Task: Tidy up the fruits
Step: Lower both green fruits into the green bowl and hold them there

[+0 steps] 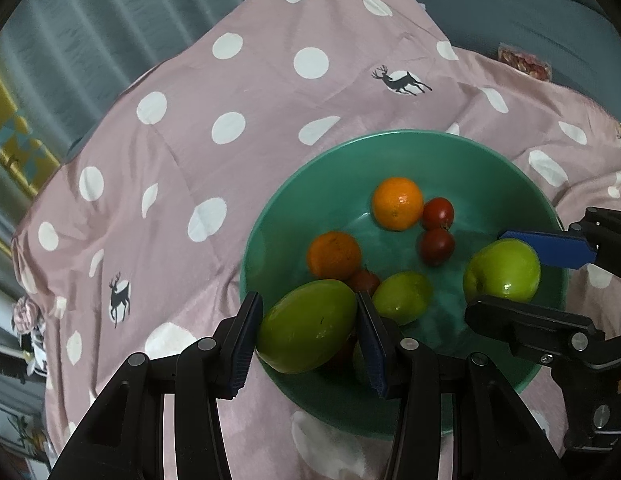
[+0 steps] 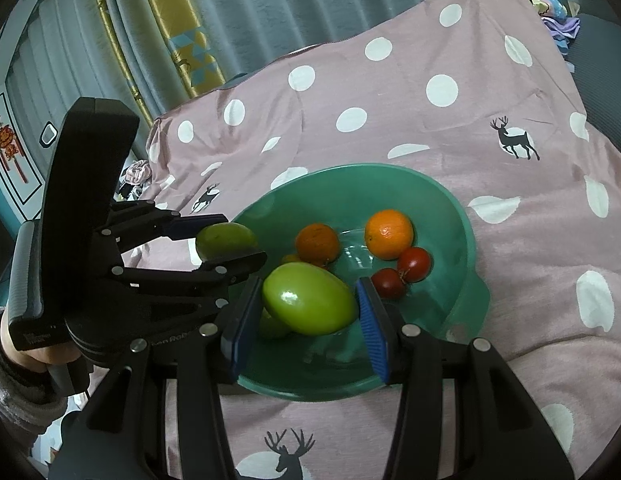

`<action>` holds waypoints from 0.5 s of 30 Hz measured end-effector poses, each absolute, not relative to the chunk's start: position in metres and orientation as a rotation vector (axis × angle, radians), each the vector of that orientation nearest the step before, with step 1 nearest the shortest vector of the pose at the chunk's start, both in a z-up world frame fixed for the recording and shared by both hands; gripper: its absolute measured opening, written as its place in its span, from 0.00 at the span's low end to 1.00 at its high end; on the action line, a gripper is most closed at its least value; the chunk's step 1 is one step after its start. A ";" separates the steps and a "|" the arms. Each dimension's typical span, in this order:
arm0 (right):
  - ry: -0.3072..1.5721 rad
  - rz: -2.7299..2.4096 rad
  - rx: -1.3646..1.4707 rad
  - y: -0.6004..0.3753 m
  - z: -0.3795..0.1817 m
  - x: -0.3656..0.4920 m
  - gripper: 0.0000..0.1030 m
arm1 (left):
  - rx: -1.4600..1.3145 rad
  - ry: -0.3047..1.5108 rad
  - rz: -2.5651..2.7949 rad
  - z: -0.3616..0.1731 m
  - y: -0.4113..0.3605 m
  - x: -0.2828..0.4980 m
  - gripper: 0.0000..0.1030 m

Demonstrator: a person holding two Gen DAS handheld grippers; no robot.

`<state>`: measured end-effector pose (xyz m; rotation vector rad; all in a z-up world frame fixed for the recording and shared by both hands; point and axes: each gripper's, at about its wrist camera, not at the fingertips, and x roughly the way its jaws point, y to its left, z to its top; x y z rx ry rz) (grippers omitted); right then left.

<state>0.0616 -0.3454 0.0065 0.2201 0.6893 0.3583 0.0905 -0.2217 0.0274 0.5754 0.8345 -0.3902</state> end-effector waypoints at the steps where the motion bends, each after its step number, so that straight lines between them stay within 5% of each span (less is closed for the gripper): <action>1: 0.691 0.358 0.220 -0.346 0.006 0.062 0.46 | 0.581 0.834 -0.391 0.027 -0.223 0.090 0.46; 15: 0.695 0.361 0.219 -0.347 0.004 0.064 0.46 | 0.624 0.840 -0.393 0.022 -0.231 0.093 0.46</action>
